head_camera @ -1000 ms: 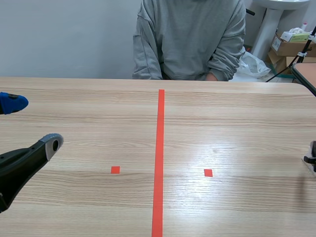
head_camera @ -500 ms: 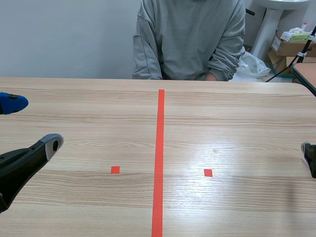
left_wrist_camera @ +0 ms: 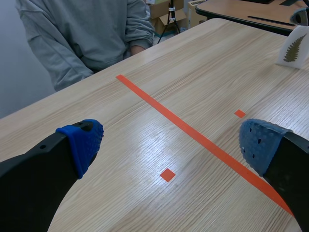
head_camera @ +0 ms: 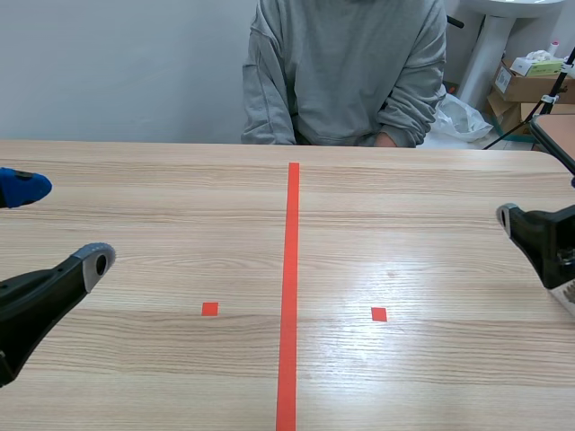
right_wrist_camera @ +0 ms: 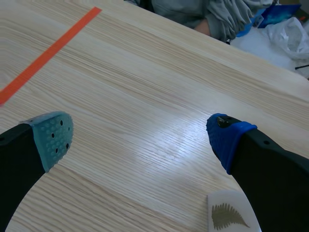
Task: Do the leaf sorting experiment
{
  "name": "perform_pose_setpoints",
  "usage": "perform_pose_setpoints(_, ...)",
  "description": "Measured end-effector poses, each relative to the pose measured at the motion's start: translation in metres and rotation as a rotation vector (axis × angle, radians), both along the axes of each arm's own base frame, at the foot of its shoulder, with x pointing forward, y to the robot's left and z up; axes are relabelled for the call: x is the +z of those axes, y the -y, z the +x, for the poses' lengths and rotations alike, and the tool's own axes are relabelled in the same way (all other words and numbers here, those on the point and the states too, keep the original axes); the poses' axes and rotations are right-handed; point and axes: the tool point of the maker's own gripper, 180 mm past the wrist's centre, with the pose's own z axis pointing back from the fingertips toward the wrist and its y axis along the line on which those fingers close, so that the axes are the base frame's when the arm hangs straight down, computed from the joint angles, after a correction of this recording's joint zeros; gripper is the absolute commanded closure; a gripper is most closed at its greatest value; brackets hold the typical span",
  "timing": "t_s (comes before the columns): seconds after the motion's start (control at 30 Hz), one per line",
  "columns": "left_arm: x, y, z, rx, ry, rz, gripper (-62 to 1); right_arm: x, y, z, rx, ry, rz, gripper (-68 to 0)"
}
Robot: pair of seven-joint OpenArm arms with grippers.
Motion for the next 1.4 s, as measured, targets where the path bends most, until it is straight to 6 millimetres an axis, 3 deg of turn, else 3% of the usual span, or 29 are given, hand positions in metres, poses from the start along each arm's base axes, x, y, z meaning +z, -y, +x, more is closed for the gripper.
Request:
perform_pose_setpoints(0.17,0.0,0.0,0.0,0.0,0.0,0.0,-60.2,0.004,-0.032,-0.004,0.094,-0.024,0.007,-56.5)
perform_pose_setpoints(0.37,0.0,0.0,0.0,0.0,0.0,0.0,-60.2,-0.014,-0.089,-0.019,0.241,-0.1,0.035,-56.5)
perform_pose_setpoints(0.6,0.0,0.0,0.0,0.0,0.0,0.0,-60.2,-0.031,-0.129,-0.036,0.354,-0.14,-0.019,-56.5)
perform_pose_setpoints(0.9,0.0,0.0,0.0,0.0,0.0,0.0,-60.2,-0.006,-0.143,-0.032,0.41,0.009,-0.006,-56.5)
perform_pose_setpoints(1.4,0.0,0.0,0.0,0.0,0.0,0.0,-60.2,-0.008,-0.138,-0.033,0.427,-0.002,-0.04,-56.4)
